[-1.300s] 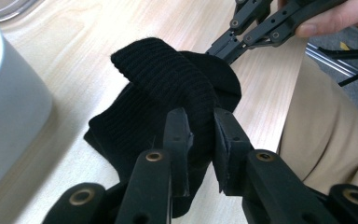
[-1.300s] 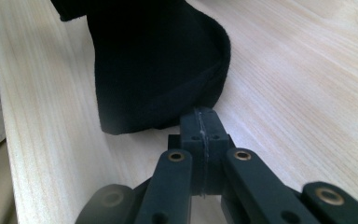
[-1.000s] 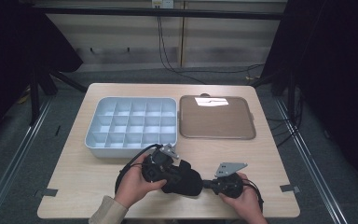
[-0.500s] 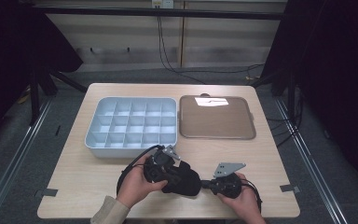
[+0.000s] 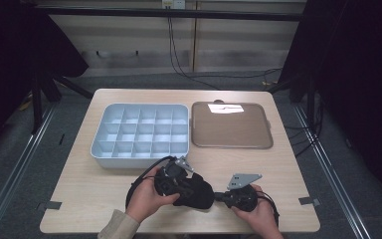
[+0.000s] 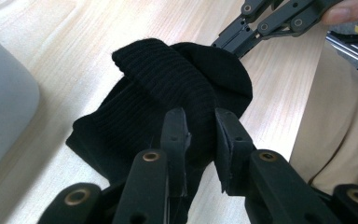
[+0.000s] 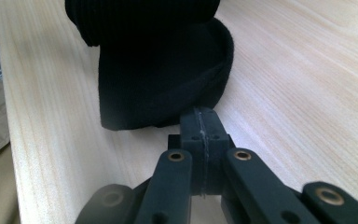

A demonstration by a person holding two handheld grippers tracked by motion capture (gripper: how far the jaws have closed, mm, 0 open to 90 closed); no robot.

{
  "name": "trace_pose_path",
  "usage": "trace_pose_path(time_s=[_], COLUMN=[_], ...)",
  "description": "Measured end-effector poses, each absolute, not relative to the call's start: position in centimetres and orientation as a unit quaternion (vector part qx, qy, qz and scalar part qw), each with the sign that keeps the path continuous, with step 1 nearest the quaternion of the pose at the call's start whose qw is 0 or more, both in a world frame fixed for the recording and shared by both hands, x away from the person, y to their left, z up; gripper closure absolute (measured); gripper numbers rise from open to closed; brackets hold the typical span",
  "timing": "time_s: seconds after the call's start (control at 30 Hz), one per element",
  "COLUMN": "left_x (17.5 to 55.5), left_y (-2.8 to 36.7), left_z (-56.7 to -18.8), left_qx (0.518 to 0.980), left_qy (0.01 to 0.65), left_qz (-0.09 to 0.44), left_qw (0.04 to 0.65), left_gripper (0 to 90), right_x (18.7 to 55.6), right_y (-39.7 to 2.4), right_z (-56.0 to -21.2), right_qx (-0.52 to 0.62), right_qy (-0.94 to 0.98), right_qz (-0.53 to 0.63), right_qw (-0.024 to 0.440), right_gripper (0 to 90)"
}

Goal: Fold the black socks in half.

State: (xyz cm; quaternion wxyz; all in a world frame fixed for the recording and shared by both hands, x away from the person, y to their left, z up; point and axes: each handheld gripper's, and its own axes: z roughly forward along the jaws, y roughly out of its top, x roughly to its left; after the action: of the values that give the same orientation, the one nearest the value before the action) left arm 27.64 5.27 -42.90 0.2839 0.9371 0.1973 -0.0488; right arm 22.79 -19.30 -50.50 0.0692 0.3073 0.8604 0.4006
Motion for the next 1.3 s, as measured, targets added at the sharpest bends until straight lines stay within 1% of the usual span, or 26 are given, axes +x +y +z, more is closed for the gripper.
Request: trace_pose_path(time_s=[0.93, 1.17, 1.3], left_x=[27.6, 27.6, 27.8], left_y=[4.7, 4.8, 5.3], left_z=[-43.9, -43.9, -43.4], left_qx=[0.935, 0.932, 0.927], left_qy=[0.203, 0.207, 0.218], left_qz=[-0.058, -0.059, -0.061], left_qw=[0.283, 0.291, 0.300], left_gripper=[74.0, 69.4, 65.4], right_x=[22.8, 22.8, 22.8], right_y=[-19.2, -19.1, -19.1], right_z=[-50.5, -50.5, -50.5], right_qx=[0.306, 0.305, 0.306], right_qy=[0.860, 0.861, 0.861], right_qz=[0.402, 0.402, 0.401], right_qw=[0.067, 0.067, 0.065], right_gripper=[90.0, 90.0, 90.0])
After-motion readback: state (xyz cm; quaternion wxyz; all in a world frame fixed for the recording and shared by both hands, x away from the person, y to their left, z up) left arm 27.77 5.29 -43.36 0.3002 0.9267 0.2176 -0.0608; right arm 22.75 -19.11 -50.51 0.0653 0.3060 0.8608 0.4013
